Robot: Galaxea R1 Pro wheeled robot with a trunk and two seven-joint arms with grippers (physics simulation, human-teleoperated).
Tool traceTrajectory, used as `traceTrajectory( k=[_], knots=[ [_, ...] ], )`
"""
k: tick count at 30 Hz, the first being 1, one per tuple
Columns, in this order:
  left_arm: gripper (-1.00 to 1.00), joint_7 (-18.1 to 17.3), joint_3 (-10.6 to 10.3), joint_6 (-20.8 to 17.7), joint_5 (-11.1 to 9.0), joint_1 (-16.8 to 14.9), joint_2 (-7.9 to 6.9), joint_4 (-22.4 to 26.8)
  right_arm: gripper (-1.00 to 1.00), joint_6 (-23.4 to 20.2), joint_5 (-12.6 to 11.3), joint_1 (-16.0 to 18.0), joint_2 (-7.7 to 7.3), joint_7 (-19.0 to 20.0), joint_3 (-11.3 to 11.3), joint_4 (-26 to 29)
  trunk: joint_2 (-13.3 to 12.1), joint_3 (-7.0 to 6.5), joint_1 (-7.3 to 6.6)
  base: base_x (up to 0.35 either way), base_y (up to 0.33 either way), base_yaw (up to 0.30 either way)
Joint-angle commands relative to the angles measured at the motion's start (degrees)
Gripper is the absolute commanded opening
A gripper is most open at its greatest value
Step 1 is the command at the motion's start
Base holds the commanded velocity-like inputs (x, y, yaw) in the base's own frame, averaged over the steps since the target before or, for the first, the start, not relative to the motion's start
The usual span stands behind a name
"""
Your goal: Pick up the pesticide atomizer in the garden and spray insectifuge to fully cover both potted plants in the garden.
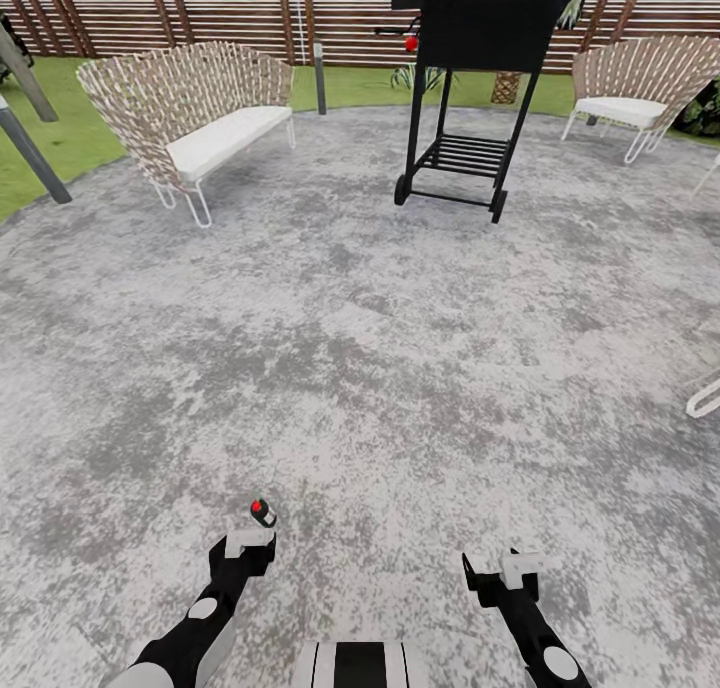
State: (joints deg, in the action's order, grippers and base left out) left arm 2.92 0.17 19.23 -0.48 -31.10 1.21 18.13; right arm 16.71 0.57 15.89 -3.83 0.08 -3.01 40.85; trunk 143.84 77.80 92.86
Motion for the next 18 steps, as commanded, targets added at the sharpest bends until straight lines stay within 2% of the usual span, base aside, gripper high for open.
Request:
traceTrajectory(
  k=[1, 7, 12, 18],
  knots=[
    [1.0, 0.16, 0.0, 0.19, -0.04, -0.03, 0.02, -0.04, 1.0, 0.16, 0.05, 0.02, -0.04, 0.01, -0.13, -0.01, 0.01, 0.03, 0.0, 0.032, 0.0, 0.0],
    [1.0, 0.16, 0.0, 0.19, -0.04, -0.03, 0.02, -0.03, 1.0, 0.16, 0.05, 0.02, -0.04, 0.01, -0.12, 0.02, 0.01, 0.03, 0.0, 0.023, 0.0, 0.0],
    [1.0, 0.16, 0.0, 0.19, -0.04, -0.05, 0.02, -0.03, 1.0, 0.16, 0.05, 0.02, -0.04, 0.01, -0.11, 0.02, 0.01, 0.03, 0.0, 0.233, 0.0, 0.0],
    [1.0, 0.16, 0.0, 0.19, -0.04, -0.02, 0.02, -0.03, 1.0, 0.16, 0.05, 0.02, -0.04, 0.01, -0.12, 0.02, 0.01, 0.03, 0.0, 0.078, 0.0, 0.0]
  ],
)
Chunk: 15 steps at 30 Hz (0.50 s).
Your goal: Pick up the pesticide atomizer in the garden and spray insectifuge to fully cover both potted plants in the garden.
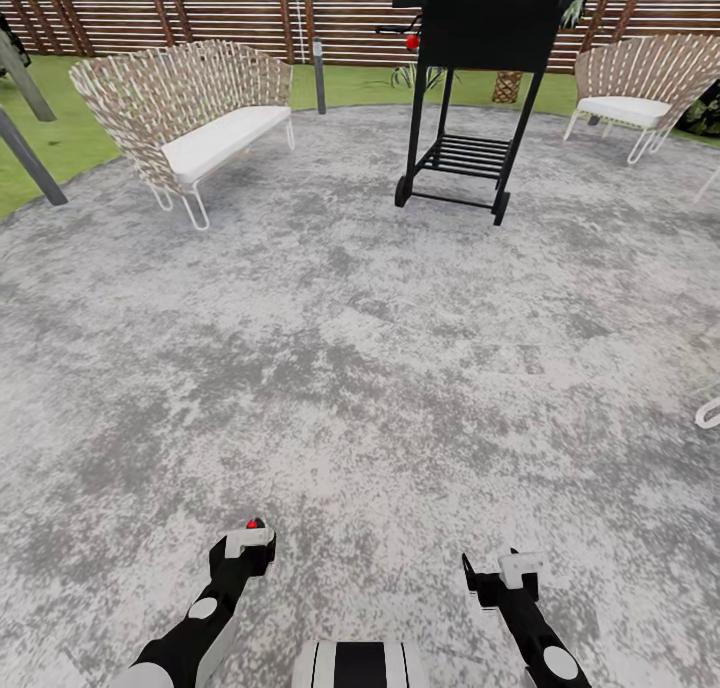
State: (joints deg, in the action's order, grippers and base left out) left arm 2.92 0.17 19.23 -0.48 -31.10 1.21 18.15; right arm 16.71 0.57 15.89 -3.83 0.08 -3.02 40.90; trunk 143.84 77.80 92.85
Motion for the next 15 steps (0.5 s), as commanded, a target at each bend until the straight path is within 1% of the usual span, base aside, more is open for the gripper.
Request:
traceTrajectory(
  k=[1, 5, 15],
  knots=[
    [1.0, 0.16, 0.0, 0.22, -0.04, -0.02, 0.02, -0.05, 1.0, 0.16, 0.05, 0.02, -0.04, 0.01, -0.12, -0.03, 0.01, 0.03, 0.01, 0.26, 0.0, 0.0],
    [1.0, 0.16, 0.0, 0.32, 0.19, 0.11, -0.03, -0.06, 1.0, 0.16, 0.05, 0.02, -0.04, 0.01, -0.11, -0.03, 0.01, 0.03, 0.01, 0.14, 0.0, 0.0],
    [1.0, 0.07, 0.0, 0.37, 0.32, 0.5, -0.24, 0.02, 1.0, 0.16, 0.05, 0.02, -0.04, 0.01, -0.14, -0.03, 0.01, 0.03, 0.01, 0.011, 0.0, 0.0]
  ],
)
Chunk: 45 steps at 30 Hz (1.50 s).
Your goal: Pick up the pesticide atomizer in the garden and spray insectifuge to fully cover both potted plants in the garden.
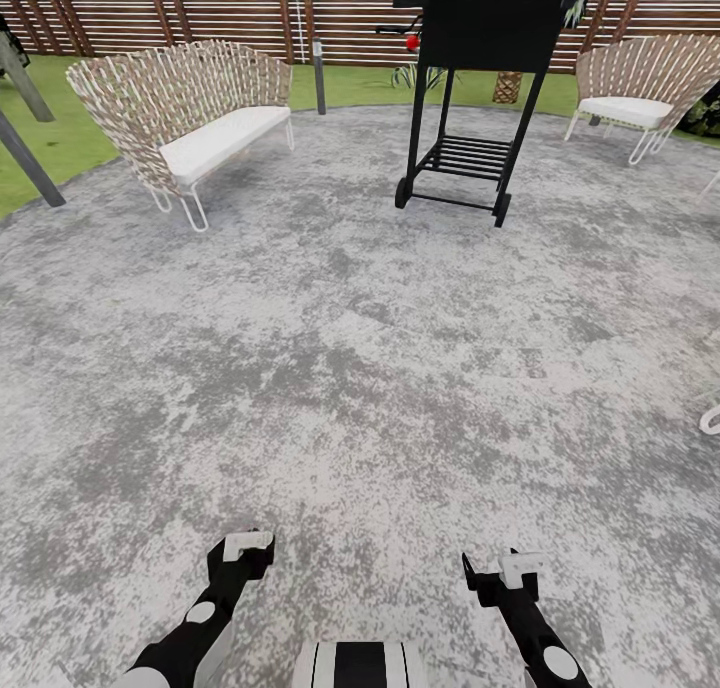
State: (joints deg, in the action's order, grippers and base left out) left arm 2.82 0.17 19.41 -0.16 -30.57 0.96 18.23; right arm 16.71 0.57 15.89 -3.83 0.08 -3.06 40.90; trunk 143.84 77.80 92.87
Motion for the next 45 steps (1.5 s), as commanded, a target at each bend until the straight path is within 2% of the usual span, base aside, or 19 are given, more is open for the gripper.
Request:
traceTrajectory(
  k=[1, 4, 10, 18, 23, 42, 45],
  knots=[
    [1.0, 0.17, 0.0, 0.19, -0.04, -0.02, -0.02, -0.04, 1.0, 0.16, 0.05, 0.02, -0.04, 0.01, -0.11, -0.03, 0.01, 0.03, -0.01, 0.0, 0.0, 0.0],
    [1.0, 0.17, 0.0, 0.19, -0.18, -0.01, -0.06, -0.04, 1.0, 0.16, 0.05, 0.02, -0.04, 0.01, -0.11, -0.09, 0.01, 0.05, -0.01, 0.0, 0.0, 0.0],
    [1.0, 0.09, -0.11, 0.19, -0.1, -0.01, -0.01, 0.02, 1.0, 0.16, 0.05, 0.02, -0.04, 0.01, -0.1, -0.12, 0.09, 1.78, 0.14, 0.0, 0.0, 0.0],
    [1.0, 0.09, -0.31, 0.19, -0.26, -0.01, 0.09, 0.05, 1.0, 0.16, 0.05, 0.02, -0.04, 0.01, -0.09, -0.12, 0.09, 2.0, 0.14, 0.0, 0.0, 0.0],
    [1.0, 0.09, -0.39, 0.19, -0.27, -0.01, 0.1, 0.11, 1.0, 0.16, 0.05, 0.02, 0.03, 0.01, -0.11, -0.12, 0.16, 3.49, 0.27, 0.0, 0.0, 0.0],
    [1.0, 0.08, -0.28, 0.19, -0.37, -0.01, 0.15, 0.63, 1.0, 0.16, 0.05, 0.02, 0.05, 0.01, -0.11, -0.12, 0.16, 3.73, 0.27, 0.068, 0.017, 0.0],
    [1.0, 0.08, -0.27, 2.1, -0.37, -0.01, 0.17, 0.44, 1.0, 0.16, 0.05, 0.02, 0.05, 0.01, -0.11, -0.12, 0.16, 3.73, 0.27, 0.005, 0.001, 0.0]
  ],
)
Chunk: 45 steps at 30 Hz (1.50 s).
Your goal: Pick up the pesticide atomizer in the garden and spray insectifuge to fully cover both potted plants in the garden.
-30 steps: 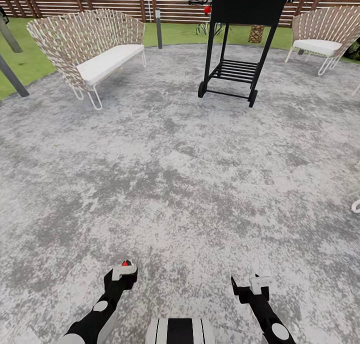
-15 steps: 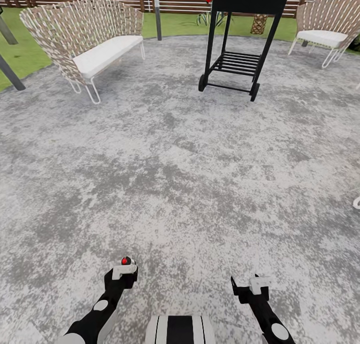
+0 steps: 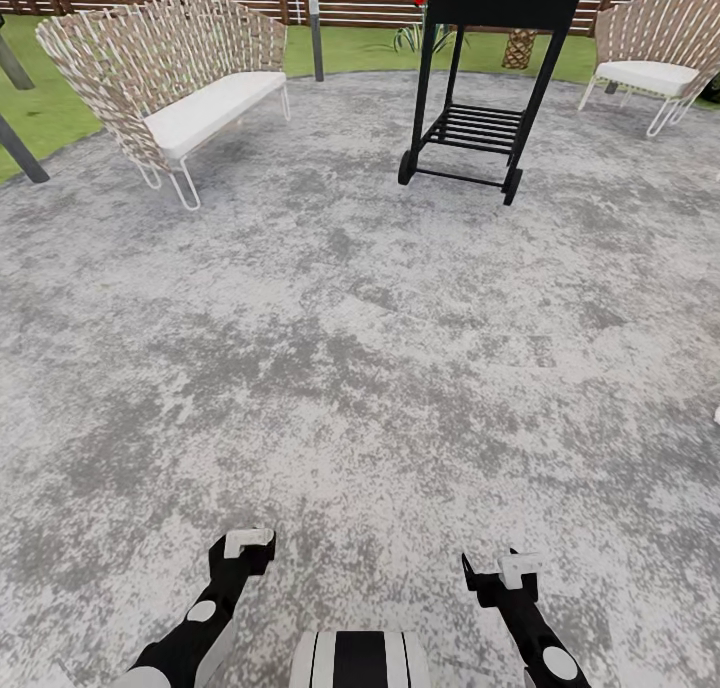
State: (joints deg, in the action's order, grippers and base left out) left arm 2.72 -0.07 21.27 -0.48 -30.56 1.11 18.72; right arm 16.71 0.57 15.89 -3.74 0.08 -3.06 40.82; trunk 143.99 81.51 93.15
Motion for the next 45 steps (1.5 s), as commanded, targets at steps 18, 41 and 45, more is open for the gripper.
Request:
traceTrajectory(
  k=[18, 41, 45],
  knots=[
    [1.0, 0.18, -0.02, 3.18, 0.02, -0.02, 0.0, -0.55, 1.0, 0.16, 0.05, 0.02, -0.04, 0.01, -0.09, -0.03, 0.01, 0.03, -0.01, 0.0, 0.0, 0.0],
    [1.0, 0.18, 0.09, 3.25, 0.05, -0.02, 0.03, -0.52, 1.0, 0.16, 0.05, 0.02, -0.04, 0.01, -0.11, -0.07, 0.01, 0.27, -0.01, -0.036, 0.0, 0.0],
    [1.0, 0.18, 0.04, 3.25, 0.04, -0.02, 0.03, -0.54, 1.0, 0.16, 0.05, 0.02, -0.04, 0.01, -0.09, -0.04, 0.01, 0.61, -0.01, 0.0, 0.0, 0.0]
  ],
)
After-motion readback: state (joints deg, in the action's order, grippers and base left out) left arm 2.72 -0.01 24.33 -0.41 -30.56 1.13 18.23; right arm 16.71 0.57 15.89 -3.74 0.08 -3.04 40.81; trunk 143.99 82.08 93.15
